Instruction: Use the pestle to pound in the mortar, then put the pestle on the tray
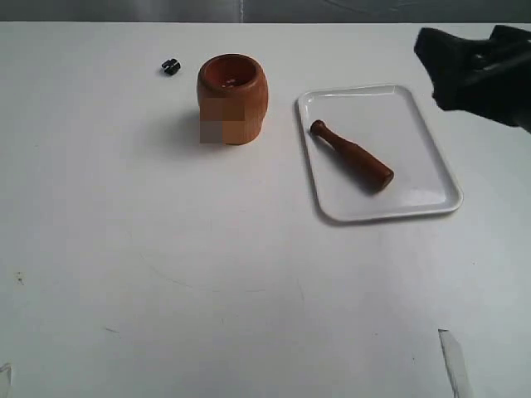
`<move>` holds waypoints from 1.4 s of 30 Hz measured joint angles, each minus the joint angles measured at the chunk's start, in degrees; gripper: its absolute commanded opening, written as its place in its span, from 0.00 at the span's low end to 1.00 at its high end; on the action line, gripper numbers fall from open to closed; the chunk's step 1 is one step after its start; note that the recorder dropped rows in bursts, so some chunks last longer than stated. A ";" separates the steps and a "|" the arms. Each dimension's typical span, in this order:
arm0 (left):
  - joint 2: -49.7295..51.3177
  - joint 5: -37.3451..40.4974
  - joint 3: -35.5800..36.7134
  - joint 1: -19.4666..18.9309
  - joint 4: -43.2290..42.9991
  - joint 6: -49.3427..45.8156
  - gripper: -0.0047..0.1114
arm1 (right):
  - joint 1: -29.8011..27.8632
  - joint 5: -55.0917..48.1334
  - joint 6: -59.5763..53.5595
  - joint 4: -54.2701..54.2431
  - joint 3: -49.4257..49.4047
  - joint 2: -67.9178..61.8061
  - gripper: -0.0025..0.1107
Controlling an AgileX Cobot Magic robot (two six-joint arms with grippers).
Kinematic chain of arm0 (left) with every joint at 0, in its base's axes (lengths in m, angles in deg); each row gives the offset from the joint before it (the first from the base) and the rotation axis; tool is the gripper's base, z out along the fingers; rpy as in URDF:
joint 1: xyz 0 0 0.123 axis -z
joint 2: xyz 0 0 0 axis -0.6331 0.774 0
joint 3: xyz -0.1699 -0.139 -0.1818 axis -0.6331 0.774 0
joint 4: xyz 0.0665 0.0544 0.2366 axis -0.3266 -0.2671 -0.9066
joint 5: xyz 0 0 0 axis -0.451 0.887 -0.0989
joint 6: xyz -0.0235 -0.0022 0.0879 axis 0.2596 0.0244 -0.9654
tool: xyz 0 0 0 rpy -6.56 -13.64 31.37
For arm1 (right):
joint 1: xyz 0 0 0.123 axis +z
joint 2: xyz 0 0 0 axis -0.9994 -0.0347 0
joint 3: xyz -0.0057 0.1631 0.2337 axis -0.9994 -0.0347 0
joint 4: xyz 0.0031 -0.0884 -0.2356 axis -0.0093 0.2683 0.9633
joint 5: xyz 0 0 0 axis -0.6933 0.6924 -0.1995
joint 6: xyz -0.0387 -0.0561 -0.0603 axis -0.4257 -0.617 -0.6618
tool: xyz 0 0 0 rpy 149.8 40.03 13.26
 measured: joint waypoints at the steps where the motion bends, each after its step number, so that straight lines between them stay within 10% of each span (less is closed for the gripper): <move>1: 0.00 0.00 0.00 0.00 0.00 0.00 0.04 | 0.00 0.03 2.36 2.79 -1.73 2.70 0.31; 5: 0.00 0.00 0.00 0.00 0.00 0.00 0.04 | 0.00 0.14 14.92 12.55 -8.48 14.45 0.02; 17: 0.00 0.00 0.00 0.00 0.00 0.00 0.04 | 0.00 -11.27 29.75 15.20 -19.98 41.60 0.02; 32: 0.00 0.00 0.00 0.00 0.00 0.00 0.04 | 0.00 -22.49 29.86 41.02 -21.14 43.48 0.02; 42: 0.00 0.00 0.00 0.00 0.00 0.00 0.04 | -1.02 -37.99 31.23 37.19 -21.14 49.90 0.02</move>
